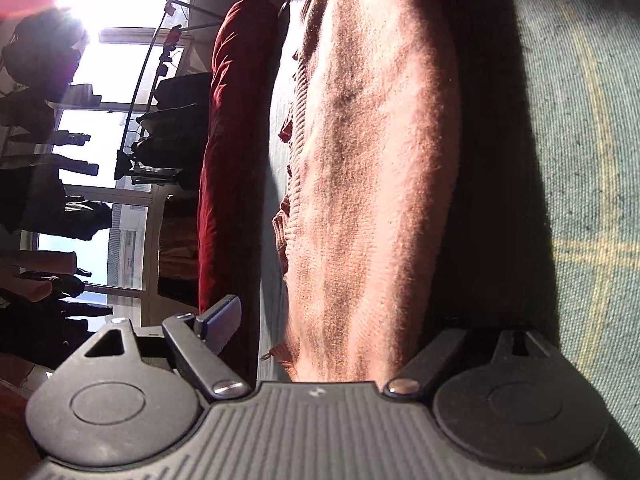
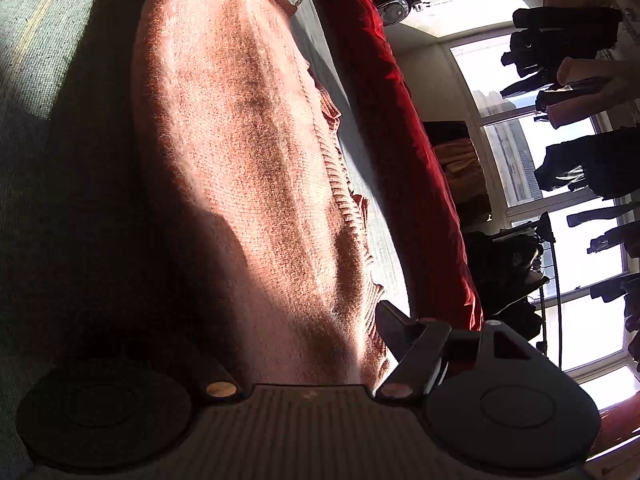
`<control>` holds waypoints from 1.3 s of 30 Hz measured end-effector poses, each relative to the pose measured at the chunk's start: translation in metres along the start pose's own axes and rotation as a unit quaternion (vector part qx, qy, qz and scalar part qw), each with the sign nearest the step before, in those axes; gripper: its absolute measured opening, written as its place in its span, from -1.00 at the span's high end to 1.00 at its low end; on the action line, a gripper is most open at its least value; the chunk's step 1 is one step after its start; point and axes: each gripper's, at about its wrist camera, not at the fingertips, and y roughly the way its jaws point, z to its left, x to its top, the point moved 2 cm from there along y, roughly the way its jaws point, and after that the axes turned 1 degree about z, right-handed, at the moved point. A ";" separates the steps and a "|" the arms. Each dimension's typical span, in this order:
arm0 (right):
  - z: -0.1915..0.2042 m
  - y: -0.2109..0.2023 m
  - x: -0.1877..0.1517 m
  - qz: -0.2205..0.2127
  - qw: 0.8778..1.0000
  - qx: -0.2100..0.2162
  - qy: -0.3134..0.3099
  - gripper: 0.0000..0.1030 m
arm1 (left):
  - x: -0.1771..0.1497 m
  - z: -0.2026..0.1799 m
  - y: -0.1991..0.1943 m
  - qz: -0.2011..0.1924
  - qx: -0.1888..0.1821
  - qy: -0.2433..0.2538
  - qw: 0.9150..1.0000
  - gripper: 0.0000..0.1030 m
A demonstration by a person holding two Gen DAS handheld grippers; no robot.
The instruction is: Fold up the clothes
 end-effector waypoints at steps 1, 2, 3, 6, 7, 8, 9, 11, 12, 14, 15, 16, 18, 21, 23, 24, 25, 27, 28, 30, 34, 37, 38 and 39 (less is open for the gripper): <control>0.000 0.000 -0.002 0.001 1.000 0.003 0.003 -0.29 | 0.001 -0.001 0.001 -0.001 -0.002 0.001 1.000 -0.58; 0.002 0.003 0.001 0.003 1.000 0.003 -0.001 -0.16 | 0.005 -0.002 0.005 0.004 -0.008 0.008 1.000 -0.43; 0.005 0.006 0.004 0.005 1.000 0.004 -0.006 -0.04 | 0.010 -0.004 0.009 0.010 -0.014 0.016 1.000 -0.09; 0.012 0.009 0.014 0.010 1.000 0.002 -0.016 0.50 | 0.016 -0.009 0.014 0.019 -0.030 0.015 0.999 0.67; 0.011 0.007 0.014 0.009 1.000 0.001 -0.013 0.54 | 0.017 -0.011 0.015 0.021 -0.034 0.014 0.999 0.67; 0.009 0.005 0.012 0.009 1.000 0.006 -0.002 0.60 | 0.016 -0.011 0.013 0.021 -0.037 0.011 0.999 0.69; 0.005 0.002 0.011 0.009 1.000 0.012 0.010 0.63 | 0.015 -0.009 0.011 0.020 -0.038 0.004 0.999 0.71; 0.001 -0.004 0.011 0.010 1.000 0.017 0.016 0.77 | 0.013 -0.003 0.006 0.022 -0.036 -0.008 0.999 0.73; -0.002 -0.007 0.012 0.011 1.000 0.016 0.014 0.78 | 0.013 0.000 0.004 0.023 -0.036 -0.012 0.999 0.75; -0.008 -0.013 0.013 0.011 1.000 0.017 0.016 0.79 | 0.012 0.006 -0.004 0.020 -0.030 -0.013 0.999 0.80; -0.013 -0.016 0.014 0.010 1.000 0.019 0.022 0.79 | 0.011 0.009 -0.007 0.019 -0.029 -0.016 0.999 0.84; -0.018 -0.018 0.016 0.010 0.999 0.022 0.028 0.79 | 0.010 0.013 -0.011 0.020 -0.026 -0.019 0.999 0.85; -0.026 -0.025 0.018 0.007 0.999 0.030 0.040 0.80 | 0.008 0.019 -0.019 0.021 -0.020 -0.026 0.999 0.85; -0.030 -0.041 0.023 0.003 0.998 0.049 0.045 0.80 | 0.005 0.027 -0.034 0.021 -0.029 -0.041 0.999 0.86; -0.027 -0.055 0.023 0.003 0.998 0.054 0.034 0.80 | 0.004 0.025 -0.050 0.016 -0.030 -0.031 0.999 0.86; -0.027 -0.062 0.023 0.004 0.998 0.058 0.034 0.80 | 0.004 0.023 -0.057 0.014 -0.032 -0.028 0.999 0.86; -0.026 -0.071 0.023 0.005 0.997 0.064 0.037 0.80 | 0.003 0.021 -0.068 0.011 -0.037 -0.028 0.999 0.86; -0.025 -0.089 0.022 0.007 0.996 0.074 0.044 0.80 | 0.004 0.017 -0.090 0.007 -0.045 -0.027 0.999 0.86; -0.023 -0.100 0.021 0.008 0.996 0.081 0.045 0.80 | 0.003 0.015 -0.102 0.004 -0.048 -0.026 0.999 0.86; -0.018 -0.121 0.019 0.010 0.994 0.095 0.048 0.80 | 0.002 0.009 -0.124 0.002 -0.057 -0.019 0.998 0.86; 0.000 -0.160 0.017 0.016 0.991 0.121 0.049 0.80 | 0.001 -0.006 -0.164 -0.001 -0.076 -0.019 0.997 0.85; 0.013 -0.181 0.015 0.020 0.989 0.134 0.053 0.79 | 0.000 -0.017 -0.187 -0.002 -0.082 -0.023 0.996 0.85; 0.018 -0.185 0.014 0.023 0.989 0.137 0.055 0.79 | 0.001 -0.021 -0.192 -0.001 -0.087 -0.023 0.996 0.85; 0.023 -0.189 0.013 0.025 0.988 0.140 0.058 0.79 | 0.001 -0.024 -0.195 0.001 -0.089 -0.026 0.996 0.85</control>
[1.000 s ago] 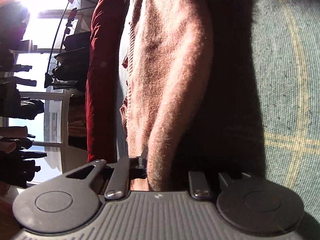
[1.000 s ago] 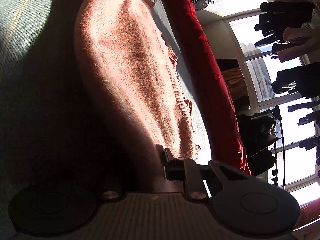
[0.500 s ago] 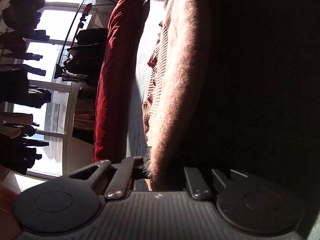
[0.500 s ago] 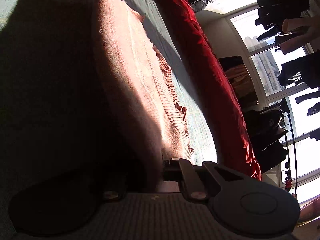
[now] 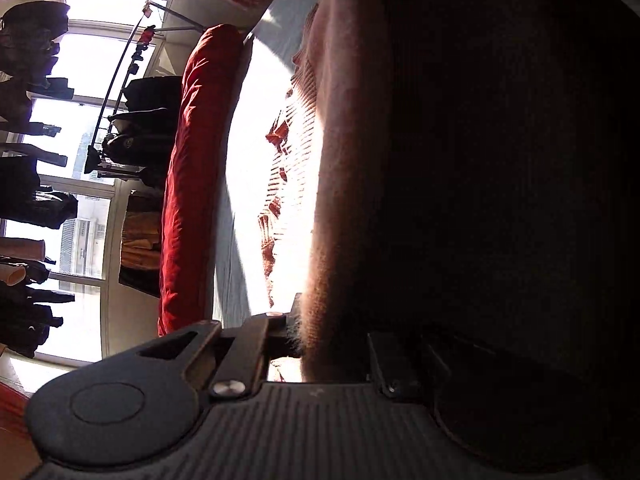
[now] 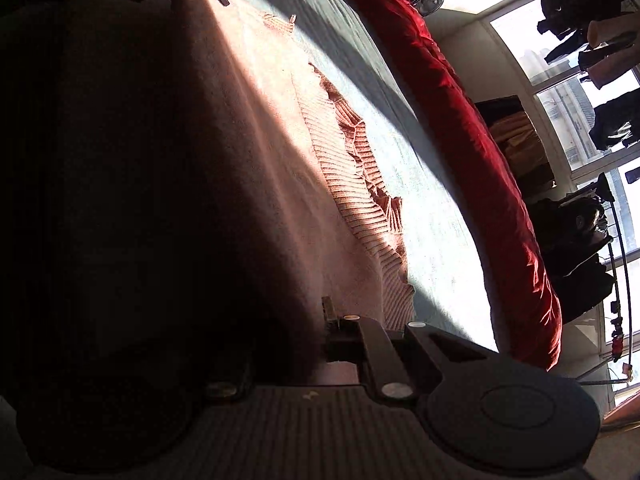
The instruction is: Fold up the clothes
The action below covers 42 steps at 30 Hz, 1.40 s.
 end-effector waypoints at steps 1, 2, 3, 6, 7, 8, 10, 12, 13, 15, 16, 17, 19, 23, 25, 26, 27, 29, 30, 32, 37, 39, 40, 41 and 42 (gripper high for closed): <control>0.005 -0.001 -0.002 0.002 1.000 0.005 0.006 0.79 | 0.000 -0.004 -0.002 0.001 -0.003 -0.004 1.000 0.85; 0.010 0.000 -0.004 0.004 1.000 0.007 0.008 0.78 | -0.001 -0.008 -0.001 0.004 -0.005 -0.005 1.000 0.85; 0.014 0.002 -0.005 0.009 1.000 0.007 0.009 0.76 | -0.001 -0.012 0.000 0.006 -0.006 -0.005 1.000 0.84; 0.024 0.006 -0.008 0.028 0.999 0.031 0.025 0.51 | 0.000 -0.023 -0.001 0.013 -0.010 0.003 1.000 0.69; 0.027 0.005 -0.011 0.030 0.998 0.043 0.031 0.42 | 0.000 -0.025 -0.005 0.013 -0.015 0.004 1.000 0.67; 0.030 0.002 -0.014 0.029 0.998 0.048 0.038 0.38 | -0.001 -0.026 -0.009 0.012 -0.024 0.000 1.000 0.67; 0.029 -0.004 -0.020 0.034 0.996 0.057 0.055 0.32 | -0.005 -0.027 -0.018 0.013 -0.041 -0.012 0.999 0.66; 0.023 -0.012 -0.028 0.033 0.994 0.062 0.084 0.23 | -0.010 -0.022 -0.027 0.016 -0.058 -0.037 0.997 0.66; 0.017 -0.017 -0.032 0.031 0.992 0.065 0.103 0.15 | -0.013 -0.017 -0.032 0.019 -0.070 -0.057 0.996 0.66; 0.005 -0.028 -0.039 0.021 0.986 0.075 0.148 0.12 | -0.019 0.000 -0.040 0.016 -0.096 -0.114 0.989 0.66; -0.003 -0.034 -0.043 0.013 0.981 0.081 0.174 0.11 | -0.022 0.013 -0.044 0.009 -0.110 -0.155 0.982 0.66; -0.012 -0.038 -0.045 0.002 0.977 0.079 0.200 0.06 | -0.025 0.027 -0.047 0.002 -0.124 -0.195 0.973 0.65; -0.031 -0.047 -0.049 -0.020 0.964 0.076 0.253 -0.09 | -0.033 0.053 -0.043 -0.009 -0.126 -0.275 0.953 0.63; -0.061 -0.036 -0.051 -0.072 0.931 0.080 0.349 -0.21 | -0.048 0.092 -0.019 -0.024 -0.130 -0.412 0.902 0.03; -0.069 -0.018 -0.053 -0.090 0.910 0.096 0.392 -0.21 | -0.054 0.100 0.007 -0.021 -0.147 -0.472 0.869 0.03; -0.071 -0.004 -0.054 -0.086 0.901 0.102 0.413 -0.21 | -0.058 0.099 0.020 -0.016 -0.154 -0.492 0.857 0.03; -0.070 0.008 -0.057 -0.077 0.890 0.106 0.436 -0.21 | -0.062 0.095 0.031 -0.006 -0.160 -0.506 0.848 0.03; -0.065 0.031 -0.069 -0.057 0.870 0.112 0.476 -0.21 | -0.071 0.078 0.047 0.019 -0.176 -0.535 0.826 0.03; -0.062 0.038 -0.074 -0.051 0.864 0.114 0.488 -0.21 | -0.078 0.067 0.052 0.033 -0.182 -0.543 0.819 0.03; -0.053 0.047 -0.087 -0.052 0.855 0.107 0.505 -0.23 | -0.091 0.048 0.054 0.046 -0.187 -0.553 0.811 0.02; -0.038 0.040 -0.104 -0.075 0.823 0.090 0.556 -0.34 | -0.096 0.043 0.021 0.049 -0.167 -0.560 0.810 -0.08; -0.038 0.026 -0.102 -0.093 0.810 0.081 0.574 -0.45 | -0.093 0.045 0.001 0.035 -0.168 -0.574 0.800 -0.22; -0.036 0.019 -0.099 -0.108 0.805 0.077 0.579 -0.50 | -0.090 0.044 -0.007 0.016 -0.173 -0.575 0.800 -0.29; -0.035 0.014 -0.097 -0.121 0.800 0.076 0.582 -0.57 | -0.087 0.040 -0.009 0.014 -0.180 -0.575 0.798 -0.37; -0.033 0.012 -0.095 -0.127 0.797 0.077 0.586 -0.60 | -0.084 0.034 -0.009 0.015 -0.188 -0.576 0.796 -0.37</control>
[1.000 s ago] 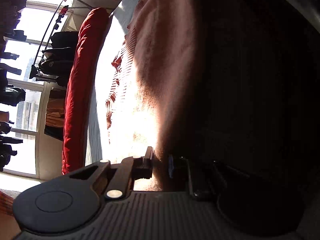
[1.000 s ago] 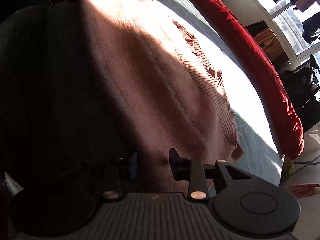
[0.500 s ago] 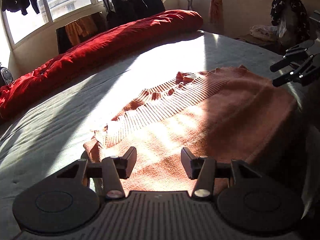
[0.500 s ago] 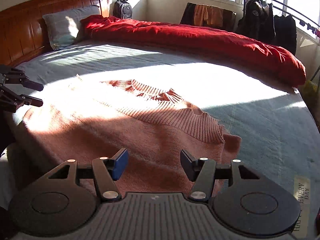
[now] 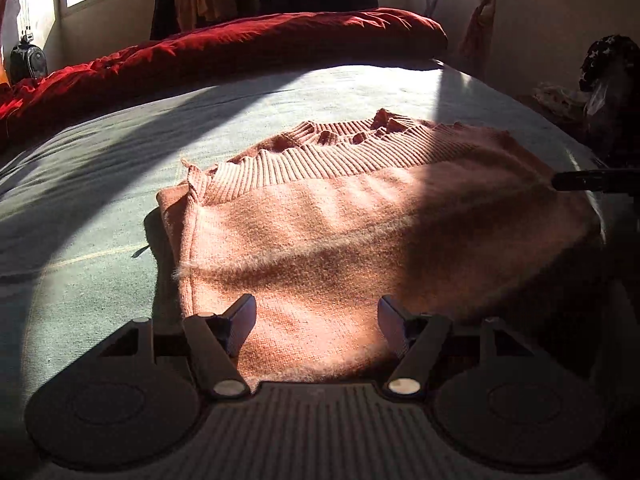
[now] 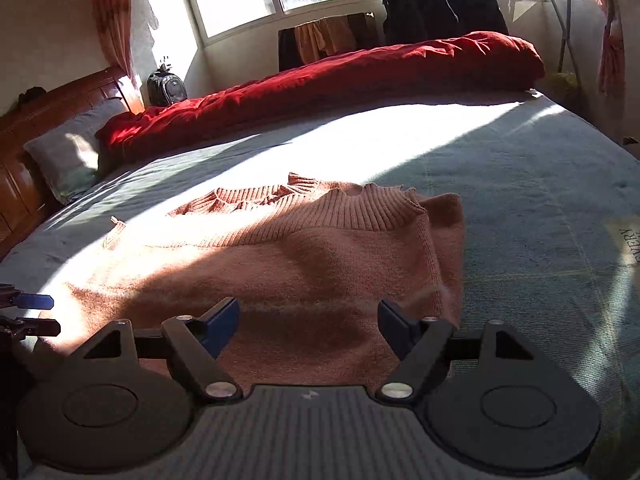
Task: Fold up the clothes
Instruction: 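Lift both open grippers back above the folded sweater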
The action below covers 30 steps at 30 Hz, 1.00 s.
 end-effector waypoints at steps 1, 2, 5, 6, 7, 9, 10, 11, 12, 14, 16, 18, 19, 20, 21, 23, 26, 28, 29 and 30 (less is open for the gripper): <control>0.003 0.000 -0.001 -0.004 1.000 0.003 0.007 -0.61 | -0.004 -0.004 0.002 0.006 -0.006 -0.002 1.000 -0.37; 0.005 0.002 -0.003 0.000 1.000 0.000 0.009 -0.61 | -0.011 -0.005 0.008 0.019 -0.004 -0.006 1.000 -0.37; 0.005 0.012 -0.013 0.023 1.000 -0.011 0.013 -0.61 | -0.029 -0.004 0.016 0.023 0.001 -0.027 0.999 -0.37; 0.005 0.013 -0.016 0.028 0.999 -0.015 0.013 -0.61 | -0.028 -0.005 0.011 0.019 0.001 -0.028 0.999 -0.38; 0.004 0.013 -0.020 0.033 0.999 -0.019 0.013 -0.61 | -0.027 -0.005 0.005 0.016 0.001 -0.029 0.999 -0.38; 0.005 0.012 -0.024 0.035 0.999 -0.020 0.014 -0.61 | -0.022 -0.004 -0.006 -0.002 -0.005 -0.043 0.999 -0.40; 0.006 0.009 -0.024 0.032 0.999 -0.019 0.015 -0.64 | -0.019 -0.004 -0.010 -0.012 -0.012 -0.049 0.999 -0.42; 0.009 0.007 -0.022 0.029 0.999 -0.014 0.015 -0.68 | -0.016 -0.005 -0.013 -0.021 -0.019 -0.055 0.998 -0.44; 0.012 0.005 -0.021 0.025 1.000 -0.010 0.015 -0.69 | -0.015 -0.007 -0.013 -0.026 -0.029 -0.055 0.998 -0.44; 0.019 0.004 -0.021 0.027 1.000 0.000 0.005 -0.74 | -0.013 -0.015 -0.007 -0.028 -0.044 -0.044 0.998 -0.44; 0.022 0.007 -0.026 0.035 0.999 0.000 -0.002 -0.82 | -0.016 -0.022 0.005 -0.012 -0.049 -0.040 0.998 -0.46; 0.021 0.011 -0.033 0.044 0.999 -0.007 -0.001 -0.93 | -0.023 -0.025 0.017 0.004 -0.038 -0.042 0.998 -0.46; 0.021 0.013 -0.037 0.049 0.999 -0.011 -0.001 -0.95 | -0.025 -0.026 0.018 0.003 -0.033 -0.042 0.999 -0.46; 0.021 0.015 -0.041 0.053 0.998 -0.015 -0.001 -0.96 | -0.026 -0.026 0.016 -0.002 -0.032 -0.043 0.999 -0.46; 0.020 0.016 -0.045 0.057 0.998 -0.019 -0.001 -0.97 | -0.025 -0.025 0.011 -0.009 -0.032 -0.047 0.998 -0.46; 0.021 0.008 -0.045 0.042 0.999 -0.013 -0.004 -0.96 | -0.021 -0.021 0.002 -0.026 -0.023 -0.058 0.998 -0.47; 0.016 -0.006 -0.034 0.000 1.000 -0.014 0.007 -1.00 | -0.014 -0.011 -0.009 -0.053 0.008 -0.076 0.996 -0.60; 0.007 -0.005 -0.031 -0.003 0.999 -0.024 0.020 -1.00 | -0.012 -0.003 -0.006 -0.055 0.017 -0.090 0.994 -0.60; 0.002 -0.004 -0.029 -0.004 0.999 -0.030 0.027 -1.00 | -0.011 0.001 -0.002 -0.051 0.021 -0.099 0.994 -0.61; -0.003 0.001 -0.031 0.009 0.999 -0.034 0.038 -1.00 | -0.011 0.005 0.002 -0.044 0.031 -0.107 0.993 -0.60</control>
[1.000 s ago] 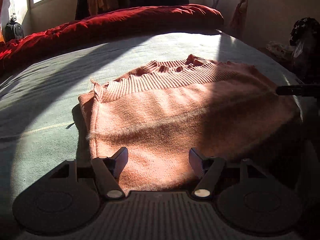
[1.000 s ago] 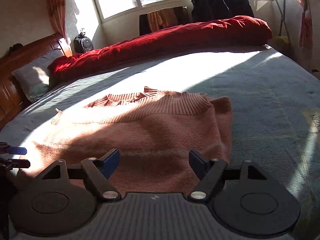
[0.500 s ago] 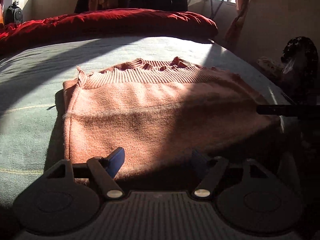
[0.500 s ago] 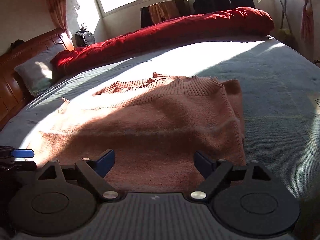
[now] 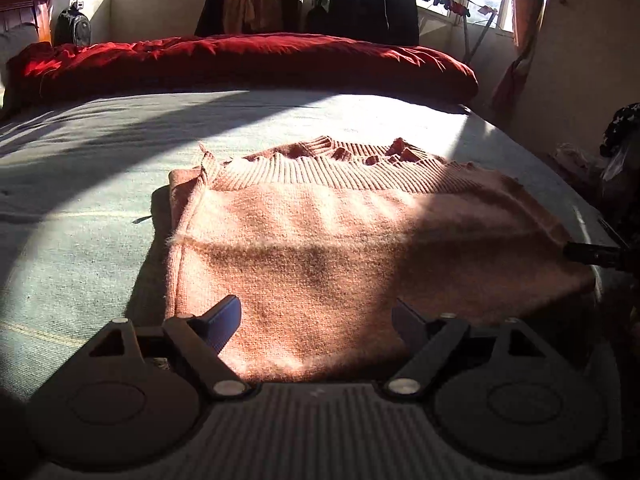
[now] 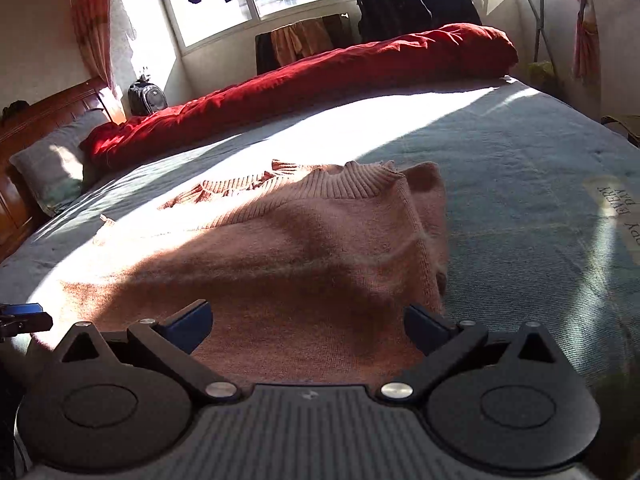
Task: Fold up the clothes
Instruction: 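Lift both open grippers back above the folded sweater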
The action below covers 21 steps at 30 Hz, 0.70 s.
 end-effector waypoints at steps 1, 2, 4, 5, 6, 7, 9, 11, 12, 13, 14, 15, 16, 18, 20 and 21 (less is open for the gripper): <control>-0.005 0.004 -0.004 0.007 1.000 0.000 0.011 -1.00 | -0.001 0.003 0.004 0.006 0.013 -0.008 1.000 -0.60; -0.008 0.006 -0.009 0.002 1.000 0.006 0.015 -1.00 | -0.003 0.007 0.008 0.013 0.021 -0.017 1.000 -0.60; -0.009 0.003 -0.014 -0.017 1.000 0.011 0.013 -1.00 | -0.005 0.011 0.013 0.019 0.029 -0.029 0.999 -0.60; -0.008 0.002 -0.013 -0.017 1.000 0.011 0.009 -1.00 | -0.005 0.011 0.012 0.018 0.029 -0.029 0.999 -0.61; -0.006 0.001 -0.012 -0.017 1.000 0.011 0.006 -1.00 | -0.004 0.010 0.011 0.016 0.029 -0.026 0.999 -0.61; -0.005 -0.001 -0.008 -0.020 1.000 0.012 0.002 -1.00 | -0.002 0.009 0.009 0.014 0.028 -0.023 0.999 -0.61; -0.004 -0.004 0.004 -0.039 0.999 0.017 0.001 -1.00 | 0.004 0.004 0.004 0.004 0.025 -0.015 1.000 -0.61; -0.002 -0.007 0.019 -0.066 0.998 0.024 -0.002 -1.00 | 0.009 -0.001 0.000 -0.005 0.021 -0.012 1.000 -0.61; -0.002 -0.006 0.026 -0.076 0.997 0.024 -0.003 -1.00 | 0.013 -0.005 -0.001 -0.010 0.016 -0.009 1.000 -0.62; -0.002 -0.002 0.033 -0.079 0.997 0.025 -0.005 -0.99 | 0.016 -0.009 -0.002 -0.013 0.011 -0.006 1.000 -0.62; -0.002 0.002 0.040 -0.081 0.996 0.031 -0.004 -0.91 | 0.018 -0.012 -0.003 -0.016 0.007 -0.001 1.000 -0.62; -0.002 0.006 0.046 -0.082 0.996 0.037 -0.003 -0.84 | 0.019 -0.016 -0.002 -0.017 0.006 0.005 1.000 -0.64; -0.002 0.011 0.051 -0.080 0.995 0.052 0.001 -0.70 | 0.021 -0.020 -0.002 -0.019 0.004 0.011 1.000 -0.66; 0.003 0.024 0.060 -0.064 0.994 0.087 0.009 -0.66 | 0.023 -0.024 0.001 -0.017 0.005 0.018 1.000 -0.69; 0.011 0.039 0.065 -0.054 0.993 0.109 0.007 -0.66 | 0.024 -0.027 0.005 -0.014 0.004 0.023 1.000 -0.69; 0.012 0.045 0.067 -0.049 0.993 0.111 0.007 -0.66 | 0.025 -0.027 0.007 -0.013 0.003 0.023 1.000 -0.69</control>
